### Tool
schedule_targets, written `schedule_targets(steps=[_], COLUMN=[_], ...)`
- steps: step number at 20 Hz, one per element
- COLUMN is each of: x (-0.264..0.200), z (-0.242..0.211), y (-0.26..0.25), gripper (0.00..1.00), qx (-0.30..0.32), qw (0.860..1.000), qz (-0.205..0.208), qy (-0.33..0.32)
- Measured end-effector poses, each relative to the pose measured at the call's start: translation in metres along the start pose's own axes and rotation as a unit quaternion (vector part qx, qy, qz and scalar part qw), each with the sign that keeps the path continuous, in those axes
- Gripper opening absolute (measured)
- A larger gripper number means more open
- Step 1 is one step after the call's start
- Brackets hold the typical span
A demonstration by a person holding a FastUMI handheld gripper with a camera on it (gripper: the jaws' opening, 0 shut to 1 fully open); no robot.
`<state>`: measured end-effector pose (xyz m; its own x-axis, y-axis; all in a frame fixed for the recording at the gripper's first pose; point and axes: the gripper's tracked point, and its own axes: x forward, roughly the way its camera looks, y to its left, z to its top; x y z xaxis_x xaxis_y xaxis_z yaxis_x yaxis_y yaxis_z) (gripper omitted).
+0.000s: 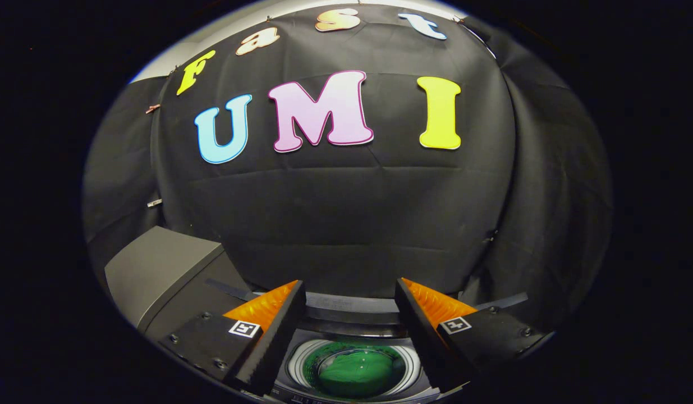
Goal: Put the clothes into the washing machine and then close the washing machine lid.
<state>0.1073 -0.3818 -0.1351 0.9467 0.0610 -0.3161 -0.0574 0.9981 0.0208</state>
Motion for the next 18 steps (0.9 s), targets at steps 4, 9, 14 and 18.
schedule_targets(steps=[4,9,14,18], x=[-0.011,-0.020,-0.026,-0.026], z=[-0.011,-0.029,-0.053,-0.027], y=[0.003,0.006,0.016,0.025], gripper=[0.99,0.99,0.98,0.99], qx=[0.005,0.020,0.036,0.020], qw=[1.000,0.999,0.996,0.998], qz=[0.000,-0.003,-0.004,-0.005], qy=[0.016,0.049,0.086,0.054])
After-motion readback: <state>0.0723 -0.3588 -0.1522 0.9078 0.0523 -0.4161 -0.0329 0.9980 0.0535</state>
